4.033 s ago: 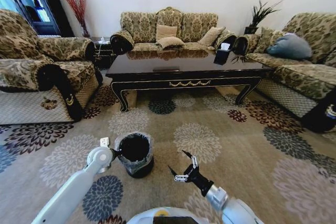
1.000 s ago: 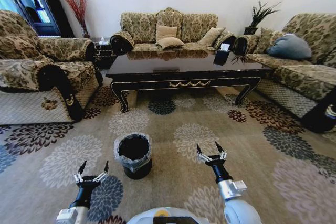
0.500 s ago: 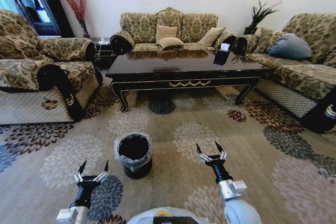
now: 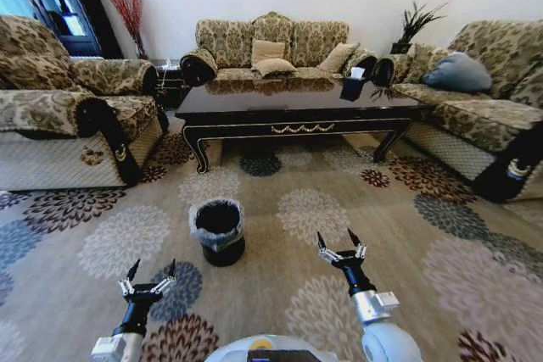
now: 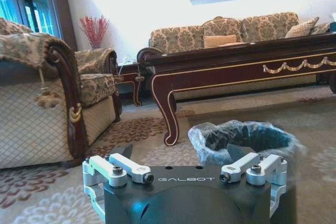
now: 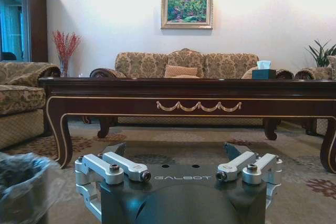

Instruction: Move to the front of the table and pick up the trash from the floor, then place it into the trash bin.

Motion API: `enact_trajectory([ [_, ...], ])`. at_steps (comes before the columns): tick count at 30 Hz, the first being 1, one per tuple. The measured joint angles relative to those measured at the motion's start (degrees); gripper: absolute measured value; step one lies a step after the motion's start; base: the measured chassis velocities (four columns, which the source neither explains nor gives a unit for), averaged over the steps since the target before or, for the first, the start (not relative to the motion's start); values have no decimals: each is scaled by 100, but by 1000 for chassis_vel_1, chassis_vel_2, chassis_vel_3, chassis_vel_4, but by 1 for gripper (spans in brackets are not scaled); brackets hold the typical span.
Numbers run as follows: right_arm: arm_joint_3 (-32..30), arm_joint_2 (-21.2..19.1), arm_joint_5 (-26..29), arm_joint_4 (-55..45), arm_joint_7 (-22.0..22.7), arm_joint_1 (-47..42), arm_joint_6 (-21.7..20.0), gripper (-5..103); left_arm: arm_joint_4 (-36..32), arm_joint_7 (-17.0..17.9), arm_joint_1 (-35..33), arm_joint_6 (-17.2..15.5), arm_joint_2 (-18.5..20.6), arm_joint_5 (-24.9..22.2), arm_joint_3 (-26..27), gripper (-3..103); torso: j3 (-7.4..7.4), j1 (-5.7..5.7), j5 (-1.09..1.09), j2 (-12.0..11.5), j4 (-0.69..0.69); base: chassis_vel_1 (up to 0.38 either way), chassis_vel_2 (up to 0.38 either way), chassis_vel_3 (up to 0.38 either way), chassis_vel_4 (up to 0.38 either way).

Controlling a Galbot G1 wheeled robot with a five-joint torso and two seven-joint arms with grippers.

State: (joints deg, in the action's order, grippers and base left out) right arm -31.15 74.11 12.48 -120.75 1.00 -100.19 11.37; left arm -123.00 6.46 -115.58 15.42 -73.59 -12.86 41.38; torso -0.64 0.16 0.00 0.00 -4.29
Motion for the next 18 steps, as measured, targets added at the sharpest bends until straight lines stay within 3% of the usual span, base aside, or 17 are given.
enact_trajectory([
  [18, 0, 0, 0, 0, 2, 2, -1, 100, 0, 0, 1, -1, 1, -2, 0, 100, -1, 0, -1, 0, 0, 213, -217, -226, 215],
])
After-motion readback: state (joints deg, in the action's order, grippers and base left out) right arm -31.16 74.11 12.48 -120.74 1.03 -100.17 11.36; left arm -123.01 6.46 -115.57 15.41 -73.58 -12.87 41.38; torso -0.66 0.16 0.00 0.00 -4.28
